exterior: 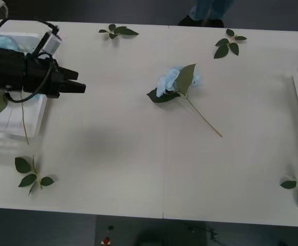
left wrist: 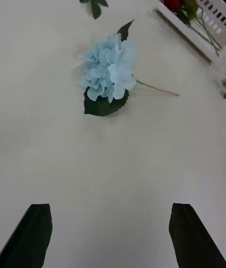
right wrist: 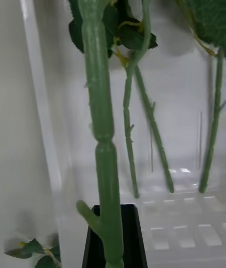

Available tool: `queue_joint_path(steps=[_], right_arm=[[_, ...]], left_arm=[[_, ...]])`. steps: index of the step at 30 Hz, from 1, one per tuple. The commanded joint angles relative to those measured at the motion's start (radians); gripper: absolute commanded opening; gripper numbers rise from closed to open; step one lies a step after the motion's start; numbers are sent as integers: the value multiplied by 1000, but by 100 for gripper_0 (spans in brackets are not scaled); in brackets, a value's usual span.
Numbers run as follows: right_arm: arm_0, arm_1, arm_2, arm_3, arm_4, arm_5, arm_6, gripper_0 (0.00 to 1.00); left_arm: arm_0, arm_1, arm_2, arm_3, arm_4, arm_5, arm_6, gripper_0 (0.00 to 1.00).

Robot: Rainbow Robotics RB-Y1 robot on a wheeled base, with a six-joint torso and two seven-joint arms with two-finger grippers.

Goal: Put the red flowers into the right box and the blue flowers into the left box

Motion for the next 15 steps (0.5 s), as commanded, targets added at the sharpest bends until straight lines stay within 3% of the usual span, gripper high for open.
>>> queue_joint_path(steps=[1,6,7,8,10,11,15], right_arm=[[-21,-23,-23,57,4,-15,2,0],[-21,-18,-21,67,-30,-17,9,2],[-21,-17,-21,67,-33,-17,8,17],[-21,-14,-21,67,-39,-21,9,50],[-21,-11,-21,67,-44,-29,11,90],[-21,-11,-21,67,-50,-30,14,100],[-21,-11,-21,64,-70,-30,21,100]], left_arm=[[51,25,-88,-11,116,-108,-171,73],[78,42,-212,-11,284,-230,-232,73],[78,47,-238,-11,319,-250,-232,73],[78,51,-266,-11,362,-267,-232,73],[78,59,-301,-11,422,-286,-232,73],[77,67,-330,-11,472,-299,-232,73],[63,84,-413,-11,610,-325,-232,73]])
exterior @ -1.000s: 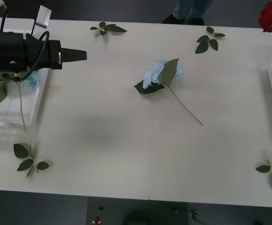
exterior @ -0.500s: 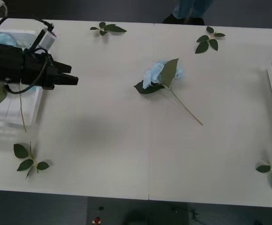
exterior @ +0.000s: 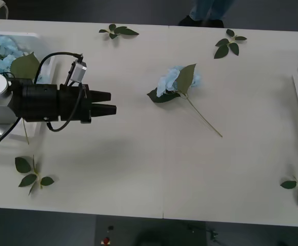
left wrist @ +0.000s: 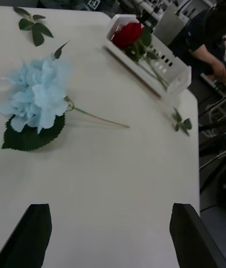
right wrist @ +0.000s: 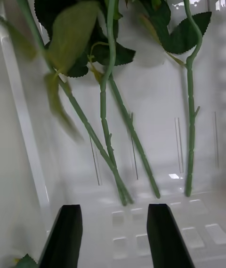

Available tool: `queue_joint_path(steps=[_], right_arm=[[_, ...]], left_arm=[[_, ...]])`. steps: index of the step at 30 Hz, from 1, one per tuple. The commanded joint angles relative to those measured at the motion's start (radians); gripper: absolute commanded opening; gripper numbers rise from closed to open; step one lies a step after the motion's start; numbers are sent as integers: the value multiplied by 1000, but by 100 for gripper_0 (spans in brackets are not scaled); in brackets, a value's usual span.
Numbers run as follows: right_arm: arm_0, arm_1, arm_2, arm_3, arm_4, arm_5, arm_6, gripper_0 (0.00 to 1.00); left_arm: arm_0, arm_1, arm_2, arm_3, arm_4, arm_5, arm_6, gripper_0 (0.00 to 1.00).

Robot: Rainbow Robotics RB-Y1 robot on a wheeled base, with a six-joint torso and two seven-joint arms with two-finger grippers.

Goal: Put the red flowers into the right box and the blue flowers into the left box

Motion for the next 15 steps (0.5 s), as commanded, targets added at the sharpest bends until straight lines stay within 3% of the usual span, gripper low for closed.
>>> queue_joint_path(steps=[1,10,15], right_arm=[[-21,-11,-14,7,-26,0,21,100],[-109,3,-15,-90,-248,144,150,100],[-218,119,-14,-145,-250,179,196,100]], left_arm=[[-30,40,-43,-11,96,-20,-31,73],[-38,34,-52,-11,140,-23,-31,73],[-38,33,-52,-13,148,-32,-31,73]])
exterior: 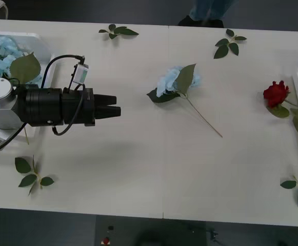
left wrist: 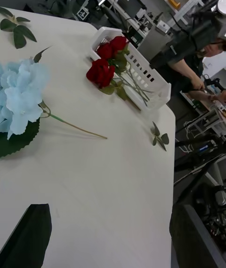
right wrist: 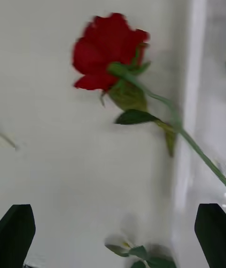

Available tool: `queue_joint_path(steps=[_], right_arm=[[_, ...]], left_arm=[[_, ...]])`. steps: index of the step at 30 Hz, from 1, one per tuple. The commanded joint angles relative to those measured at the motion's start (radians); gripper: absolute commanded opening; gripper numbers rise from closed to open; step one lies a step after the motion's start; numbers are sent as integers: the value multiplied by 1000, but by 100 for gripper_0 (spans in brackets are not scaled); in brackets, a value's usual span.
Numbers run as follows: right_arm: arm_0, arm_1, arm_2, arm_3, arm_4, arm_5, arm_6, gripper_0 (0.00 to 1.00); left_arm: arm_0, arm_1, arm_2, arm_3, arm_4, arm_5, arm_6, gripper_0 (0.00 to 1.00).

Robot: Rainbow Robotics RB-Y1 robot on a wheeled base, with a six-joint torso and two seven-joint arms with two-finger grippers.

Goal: Put the red flowers into the right box and the blue flowers into the left box

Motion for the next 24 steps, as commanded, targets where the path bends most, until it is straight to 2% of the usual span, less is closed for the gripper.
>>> queue_joint_path(steps=[1,5,11,16,24], right_arm=[[-112,108,-14,-39,16,0,23,100],[-175,230,-14,-97,151,-26,22,100],[-209,413,-14,-120,382,-81,17,100],[-232,506,-14,-120,546,-104,13,100],[-239,686,-14,-33,752,-161,-1,100]], left_arm=[[-35,14,22,-11,15,-15,-31,73],[-35,13,22,-13,17,-24,-31,73],[-35,11,22,-11,17,-35,-31,73],[-35,11,22,-11,17,-38,-31,73],[-33,13,22,-11,17,-38,-31,73]])
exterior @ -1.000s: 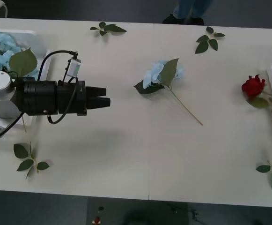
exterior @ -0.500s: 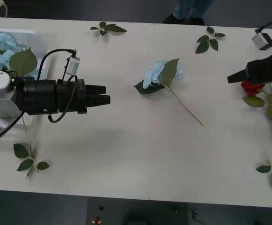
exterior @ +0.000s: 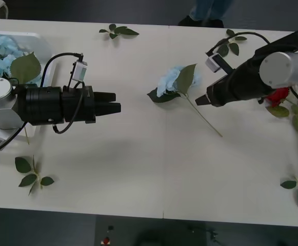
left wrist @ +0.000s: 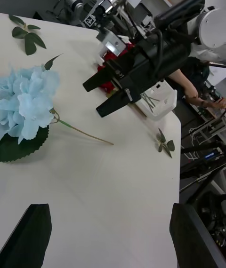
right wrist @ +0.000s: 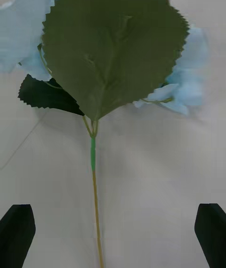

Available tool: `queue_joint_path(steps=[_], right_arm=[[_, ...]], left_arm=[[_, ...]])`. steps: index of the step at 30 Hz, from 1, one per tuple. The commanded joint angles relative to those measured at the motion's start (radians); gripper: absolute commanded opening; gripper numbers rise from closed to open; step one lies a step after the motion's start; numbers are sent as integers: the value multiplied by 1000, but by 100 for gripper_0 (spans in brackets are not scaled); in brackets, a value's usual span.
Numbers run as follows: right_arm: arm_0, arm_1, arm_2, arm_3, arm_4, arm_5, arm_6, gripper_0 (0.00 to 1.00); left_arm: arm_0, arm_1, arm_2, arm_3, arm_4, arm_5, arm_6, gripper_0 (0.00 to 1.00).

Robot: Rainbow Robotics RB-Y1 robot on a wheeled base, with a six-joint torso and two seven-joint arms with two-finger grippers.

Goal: Put the red flowers into the right box and the blue flowers into the left box

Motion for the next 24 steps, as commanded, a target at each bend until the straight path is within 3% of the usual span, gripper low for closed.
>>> queue_joint_path(steps=[1,13,16,18,19,20,21,22,24], right_arm=[[-45,80,-14,64,91,-40,-3,100],[-53,233,-14,202,180,-153,-10,100],[-53,258,-14,225,195,-179,-8,97],[-53,267,-14,234,201,-187,-8,89],[-53,273,-14,240,206,-190,-8,72],[-53,275,-14,240,210,-190,-11,39],[-53,276,-14,240,212,-192,-11,15],[-53,275,-14,240,213,-195,-14,0],[-53,275,-12,239,213,-198,-11,0]], left_arm=[[-33,11,22,-12,9,-1,-31,73],[-33,8,22,-12,9,-11,-31,74],[-33,7,22,-12,9,-17,-31,89],[-33,5,22,-12,9,-20,-31,98],[-33,5,22,-12,9,-20,-31,100],[-33,5,22,-12,9,-21,-31,100],[-33,5,22,-12,9,-21,-31,100],[-33,5,22,-12,11,-21,-31,100],[-33,5,22,-12,14,-21,-31,100]])
